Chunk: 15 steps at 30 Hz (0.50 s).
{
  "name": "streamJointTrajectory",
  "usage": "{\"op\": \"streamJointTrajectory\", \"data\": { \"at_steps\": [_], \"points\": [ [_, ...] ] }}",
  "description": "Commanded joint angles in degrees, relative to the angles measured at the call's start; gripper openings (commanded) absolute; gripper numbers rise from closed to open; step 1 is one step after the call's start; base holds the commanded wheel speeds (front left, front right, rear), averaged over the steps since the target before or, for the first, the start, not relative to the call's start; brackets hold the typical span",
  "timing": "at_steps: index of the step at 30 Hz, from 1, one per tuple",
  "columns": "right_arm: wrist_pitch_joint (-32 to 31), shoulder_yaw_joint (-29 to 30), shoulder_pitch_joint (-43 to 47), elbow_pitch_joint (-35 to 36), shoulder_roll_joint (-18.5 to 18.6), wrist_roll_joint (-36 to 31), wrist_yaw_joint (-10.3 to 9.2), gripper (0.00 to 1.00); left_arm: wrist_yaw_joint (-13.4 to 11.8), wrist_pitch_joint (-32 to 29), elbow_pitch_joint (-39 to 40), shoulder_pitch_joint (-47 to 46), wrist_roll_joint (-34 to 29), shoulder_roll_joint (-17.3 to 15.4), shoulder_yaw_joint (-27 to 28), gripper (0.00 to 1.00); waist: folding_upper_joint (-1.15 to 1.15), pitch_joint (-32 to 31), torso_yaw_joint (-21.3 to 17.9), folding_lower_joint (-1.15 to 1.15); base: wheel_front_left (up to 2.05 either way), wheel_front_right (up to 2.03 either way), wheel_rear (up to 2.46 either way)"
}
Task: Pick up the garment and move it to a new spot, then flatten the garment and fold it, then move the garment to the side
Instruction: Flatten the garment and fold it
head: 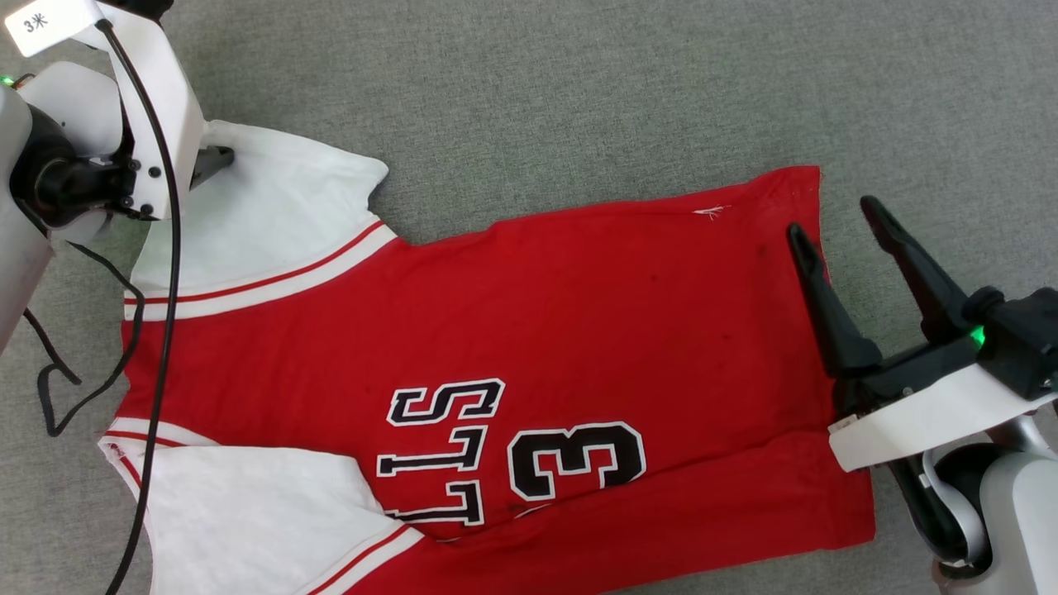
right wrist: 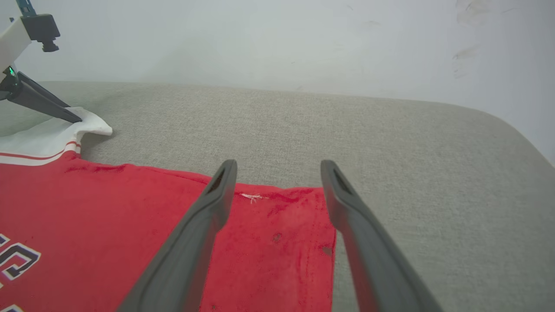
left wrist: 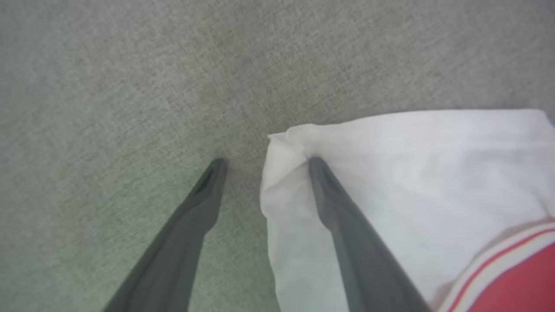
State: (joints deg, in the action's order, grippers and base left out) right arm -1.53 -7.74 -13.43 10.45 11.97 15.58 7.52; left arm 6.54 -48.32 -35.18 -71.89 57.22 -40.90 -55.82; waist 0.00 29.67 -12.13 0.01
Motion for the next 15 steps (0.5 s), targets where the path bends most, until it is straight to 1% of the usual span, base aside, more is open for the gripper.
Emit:
{"op": "streamJointTrajectory", "data": {
  "at_steps": [1, 4, 6, 7, 10, 12, 15],
  "points": [
    [0.37, 0.40, -0.96, -0.29, -0.07, 0.21, -0.06, 1.00, 0.24, -0.59, -1.03, 2.26, 0.07, 0.34, -1.57, 0.00, 0.00, -0.02, 0.04, -0.01, 0.00, 0.00, 0.00],
    [0.23, 0.94, -1.36, -0.59, 0.09, 0.55, -0.07, 1.00, 0.49, 0.31, -1.28, 3.12, 0.15, 0.20, -2.05, 0.00, 0.00, -0.64, 0.39, -0.01, 0.00, 0.00, 0.00],
    [0.13, 1.70, -1.77, -0.54, 0.57, 0.56, -0.06, 1.00, 0.57, 2.06, -1.11, 2.89, 0.28, 0.53, -1.64, 0.00, 0.00, -1.46, 0.90, -0.01, 0.00, 0.00, 0.00],
    [-0.80, 3.08, -2.66, -0.53, 1.82, 0.34, -0.07, 1.00, 0.73, 5.40, -0.69, 2.35, -0.48, 1.14, -1.47, 0.00, 0.00, -3.23, 1.90, -0.01, 0.00, 0.00, 0.00],
    [-2.59, 4.10, -4.67, -0.28, 4.40, 0.53, -0.06, 1.00, 0.82, 8.06, 0.02, 2.41, -1.29, 1.97, -2.19, 0.00, 0.00, -5.42, 3.19, -0.01, 0.00, 0.00, 0.00],
    [-4.47, 4.61, -6.18, -0.76, 6.32, 1.77, -0.07, 1.00, 0.78, 10.18, 0.70, 2.56, -1.43, 2.94, -2.32, 0.00, 0.00, -6.91, 4.10, -0.01, 0.00, 0.00, 0.00],
    [-8.95, 4.25, -8.79, -2.37, 10.56, 3.19, -0.07, 1.00, 0.83, 13.10, 1.51, 2.97, -1.72, 4.01, -2.64, 0.00, 0.00, -8.90, 5.49, -0.01, 0.00, 0.00, 0.00]
  ]
}}
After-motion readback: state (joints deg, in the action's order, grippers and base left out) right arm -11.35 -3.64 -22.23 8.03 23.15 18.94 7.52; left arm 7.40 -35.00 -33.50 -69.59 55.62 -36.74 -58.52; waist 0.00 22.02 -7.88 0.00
